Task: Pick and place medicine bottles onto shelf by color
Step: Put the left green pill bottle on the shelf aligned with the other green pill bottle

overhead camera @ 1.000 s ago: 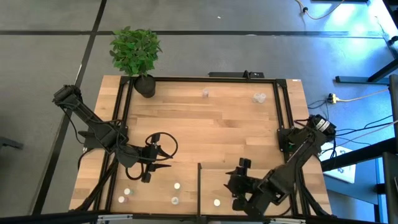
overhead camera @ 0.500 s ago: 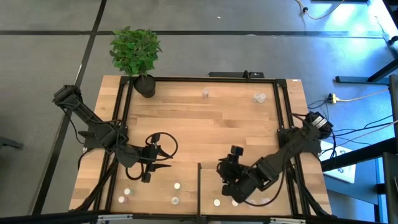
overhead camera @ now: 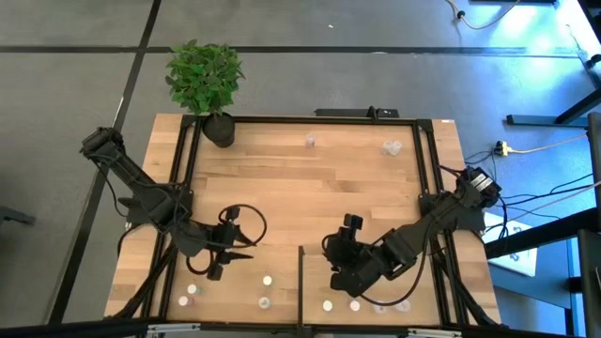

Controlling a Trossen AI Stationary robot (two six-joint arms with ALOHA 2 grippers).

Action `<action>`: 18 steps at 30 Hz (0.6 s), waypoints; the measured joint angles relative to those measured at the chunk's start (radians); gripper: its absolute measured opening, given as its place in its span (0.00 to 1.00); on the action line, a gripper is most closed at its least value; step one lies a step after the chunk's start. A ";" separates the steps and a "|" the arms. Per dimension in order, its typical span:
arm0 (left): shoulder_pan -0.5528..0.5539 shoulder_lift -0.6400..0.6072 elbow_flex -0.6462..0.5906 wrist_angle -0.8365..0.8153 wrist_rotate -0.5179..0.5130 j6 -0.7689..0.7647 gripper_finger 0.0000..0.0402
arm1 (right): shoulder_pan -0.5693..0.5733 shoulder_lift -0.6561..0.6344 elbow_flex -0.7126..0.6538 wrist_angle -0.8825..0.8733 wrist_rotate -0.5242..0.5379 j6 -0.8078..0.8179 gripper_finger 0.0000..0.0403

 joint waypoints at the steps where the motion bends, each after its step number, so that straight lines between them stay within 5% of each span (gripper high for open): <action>1: -0.012 -0.001 0.011 -0.031 0.000 -0.031 0.34 | -0.001 0.000 0.011 0.000 0.001 -0.018 0.52; 18: -0.276 0.004 0.093 -0.477 0.020 -1.005 0.34 | -0.010 0.000 0.047 0.004 -0.048 -0.098 0.52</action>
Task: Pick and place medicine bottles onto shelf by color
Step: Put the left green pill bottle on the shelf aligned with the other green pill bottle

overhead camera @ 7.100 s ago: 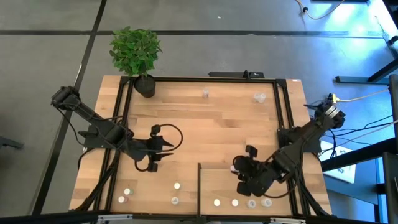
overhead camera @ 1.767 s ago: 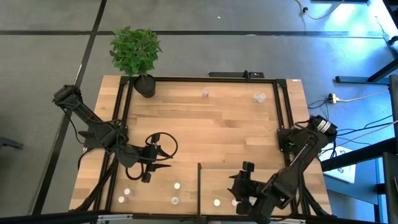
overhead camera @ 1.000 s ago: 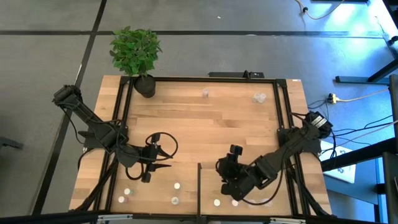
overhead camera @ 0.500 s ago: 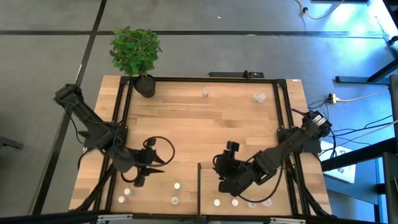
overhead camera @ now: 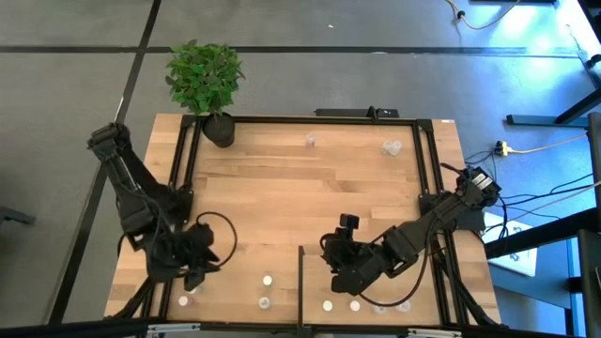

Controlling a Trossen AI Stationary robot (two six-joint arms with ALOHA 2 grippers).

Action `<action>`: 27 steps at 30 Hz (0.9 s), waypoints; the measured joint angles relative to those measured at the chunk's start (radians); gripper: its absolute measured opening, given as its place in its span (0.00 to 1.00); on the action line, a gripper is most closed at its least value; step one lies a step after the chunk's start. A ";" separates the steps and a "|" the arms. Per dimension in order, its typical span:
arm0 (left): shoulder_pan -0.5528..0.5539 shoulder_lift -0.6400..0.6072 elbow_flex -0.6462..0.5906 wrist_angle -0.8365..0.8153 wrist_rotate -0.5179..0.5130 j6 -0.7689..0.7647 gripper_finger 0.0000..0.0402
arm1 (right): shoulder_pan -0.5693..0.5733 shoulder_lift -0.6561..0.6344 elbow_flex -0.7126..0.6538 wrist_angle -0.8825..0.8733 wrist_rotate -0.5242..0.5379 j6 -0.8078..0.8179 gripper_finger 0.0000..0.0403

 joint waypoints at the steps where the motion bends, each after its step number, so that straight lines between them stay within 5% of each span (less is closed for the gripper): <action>1: -0.016 0.000 0.000 -0.030 0.003 -0.050 0.34 | 0.000 0.000 0.000 0.000 -0.004 0.000 0.52; 8: -0.091 0.069 0.000 -0.098 0.101 -0.327 0.34 | 0.000 0.000 0.000 0.000 -0.003 -0.013 0.52; 27: -0.156 0.222 -0.001 -0.049 0.380 -0.595 0.34 | 0.000 0.000 0.000 0.000 -0.002 -0.023 0.52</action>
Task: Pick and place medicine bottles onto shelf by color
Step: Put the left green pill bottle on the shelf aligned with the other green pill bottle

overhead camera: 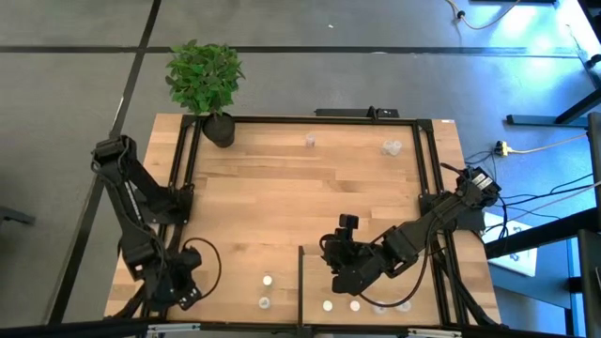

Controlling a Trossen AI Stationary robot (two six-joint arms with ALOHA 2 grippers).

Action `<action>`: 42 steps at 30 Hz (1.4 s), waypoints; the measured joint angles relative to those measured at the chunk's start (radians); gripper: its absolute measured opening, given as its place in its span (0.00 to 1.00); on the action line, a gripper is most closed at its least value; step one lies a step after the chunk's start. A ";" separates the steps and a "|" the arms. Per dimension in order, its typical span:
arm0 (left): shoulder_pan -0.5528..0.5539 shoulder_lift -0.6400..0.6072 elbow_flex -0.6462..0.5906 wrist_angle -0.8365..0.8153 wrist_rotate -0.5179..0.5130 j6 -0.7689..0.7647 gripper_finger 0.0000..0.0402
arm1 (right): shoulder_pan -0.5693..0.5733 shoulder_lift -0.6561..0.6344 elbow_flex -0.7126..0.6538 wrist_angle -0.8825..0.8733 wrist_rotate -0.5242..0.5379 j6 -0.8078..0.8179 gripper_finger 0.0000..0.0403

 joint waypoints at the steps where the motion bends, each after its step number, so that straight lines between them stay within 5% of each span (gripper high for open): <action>1: -0.001 0.000 0.000 0.004 0.000 -0.001 0.34 | 0.000 0.000 0.000 0.000 0.000 0.000 0.52; 12: -0.001 0.000 0.000 0.001 -0.037 0.001 0.34 | 0.000 0.000 0.000 0.000 -0.006 -0.001 0.52; 23: -0.001 0.000 0.000 -0.016 -0.038 0.002 0.34 | 0.000 0.000 0.000 0.002 -0.157 -0.054 0.52; 42: -0.001 0.000 0.000 -0.012 -0.038 0.002 0.34 | 0.000 0.000 0.000 0.011 -0.158 -0.079 0.52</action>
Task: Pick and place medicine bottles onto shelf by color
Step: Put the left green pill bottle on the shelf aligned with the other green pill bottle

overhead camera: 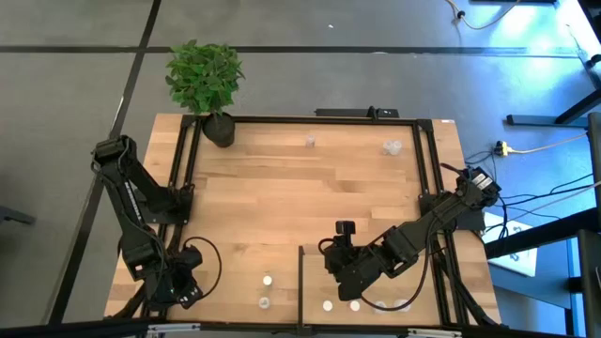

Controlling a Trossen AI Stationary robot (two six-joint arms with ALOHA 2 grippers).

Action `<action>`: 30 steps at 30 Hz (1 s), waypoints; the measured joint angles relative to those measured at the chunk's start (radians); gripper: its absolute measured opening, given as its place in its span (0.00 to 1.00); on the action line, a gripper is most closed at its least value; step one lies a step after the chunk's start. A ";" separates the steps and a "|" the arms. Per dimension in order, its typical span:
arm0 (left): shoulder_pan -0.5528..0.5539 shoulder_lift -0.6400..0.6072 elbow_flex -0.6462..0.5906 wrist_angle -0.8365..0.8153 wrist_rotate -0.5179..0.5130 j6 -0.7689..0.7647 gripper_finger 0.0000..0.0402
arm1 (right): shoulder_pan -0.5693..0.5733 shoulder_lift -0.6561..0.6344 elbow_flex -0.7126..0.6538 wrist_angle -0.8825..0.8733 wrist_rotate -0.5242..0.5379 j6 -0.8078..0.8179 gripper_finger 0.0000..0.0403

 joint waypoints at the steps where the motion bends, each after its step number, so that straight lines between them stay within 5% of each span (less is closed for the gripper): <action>1: 0.000 0.000 0.000 0.000 0.000 0.000 0.34 | 0.000 0.000 0.000 0.000 0.000 0.000 0.52; 30: 0.000 -0.001 0.000 -0.002 -0.042 -0.060 0.38 | 0.000 0.001 0.000 0.001 0.000 0.001 0.52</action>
